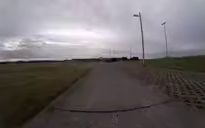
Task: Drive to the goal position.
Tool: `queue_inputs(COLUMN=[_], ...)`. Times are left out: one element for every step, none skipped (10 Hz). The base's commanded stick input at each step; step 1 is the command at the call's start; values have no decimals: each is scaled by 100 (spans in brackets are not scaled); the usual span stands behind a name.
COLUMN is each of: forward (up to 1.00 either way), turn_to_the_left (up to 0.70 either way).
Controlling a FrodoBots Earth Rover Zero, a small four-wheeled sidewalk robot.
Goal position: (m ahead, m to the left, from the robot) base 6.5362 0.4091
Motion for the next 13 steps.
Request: queue_inputs(forward=[100, 100, 100, 100, 100, 100, 100, 100, 100, 100, 100, 100, 100], turn_to_the_left=[0, 0, 0, 0, 0, 0, 0, 0, 0, 0, 0, 0, 0])
